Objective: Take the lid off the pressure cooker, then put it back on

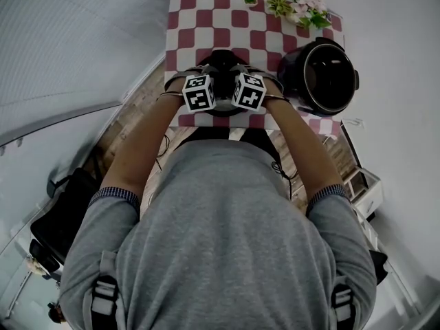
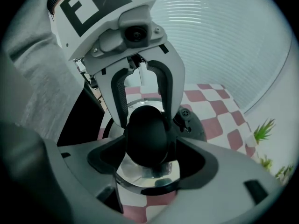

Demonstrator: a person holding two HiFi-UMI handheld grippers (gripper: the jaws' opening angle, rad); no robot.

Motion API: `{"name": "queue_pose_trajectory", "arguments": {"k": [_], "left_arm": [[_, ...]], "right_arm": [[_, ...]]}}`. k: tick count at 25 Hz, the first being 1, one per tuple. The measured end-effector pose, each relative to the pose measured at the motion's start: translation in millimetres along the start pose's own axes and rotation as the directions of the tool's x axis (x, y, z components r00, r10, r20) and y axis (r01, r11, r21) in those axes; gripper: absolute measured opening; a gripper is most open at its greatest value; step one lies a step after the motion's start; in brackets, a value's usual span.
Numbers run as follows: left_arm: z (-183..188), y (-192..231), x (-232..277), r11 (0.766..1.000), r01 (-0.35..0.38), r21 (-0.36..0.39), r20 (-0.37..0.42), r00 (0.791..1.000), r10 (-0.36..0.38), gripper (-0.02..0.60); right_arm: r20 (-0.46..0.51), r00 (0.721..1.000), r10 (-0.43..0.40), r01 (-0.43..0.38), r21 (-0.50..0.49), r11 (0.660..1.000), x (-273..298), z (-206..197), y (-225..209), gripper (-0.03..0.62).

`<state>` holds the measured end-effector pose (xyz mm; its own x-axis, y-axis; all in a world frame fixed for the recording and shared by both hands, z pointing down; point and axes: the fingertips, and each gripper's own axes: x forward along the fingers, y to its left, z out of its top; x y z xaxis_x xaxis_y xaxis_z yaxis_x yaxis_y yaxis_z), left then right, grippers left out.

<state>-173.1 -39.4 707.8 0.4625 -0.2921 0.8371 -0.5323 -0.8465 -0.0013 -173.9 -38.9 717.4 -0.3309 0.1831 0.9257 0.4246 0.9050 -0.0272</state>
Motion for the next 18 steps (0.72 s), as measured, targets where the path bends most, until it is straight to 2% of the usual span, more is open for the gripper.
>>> {"name": "queue_pose_trajectory", "arguments": {"k": [6,14,18], "left_arm": [[-3,-7,9,0.999,0.049,-0.01,-0.033,0.998,-0.049,0.325],[-5,-8,15,0.997,0.081,-0.013,-0.061,0.995,-0.082,0.324],[-4,-7,13,0.997,0.083,0.0,-0.058,0.995,-0.083,0.301]], "right_arm": [[-0.039,0.999,0.008,-0.009,-0.023,1.0,9,-4,2,0.336],[-0.057,0.997,0.044,-0.045,-0.019,0.999,12,-6,6,0.3],[-0.074,0.996,0.046,-0.048,-0.027,0.998,12,-5,6,0.293]]}}
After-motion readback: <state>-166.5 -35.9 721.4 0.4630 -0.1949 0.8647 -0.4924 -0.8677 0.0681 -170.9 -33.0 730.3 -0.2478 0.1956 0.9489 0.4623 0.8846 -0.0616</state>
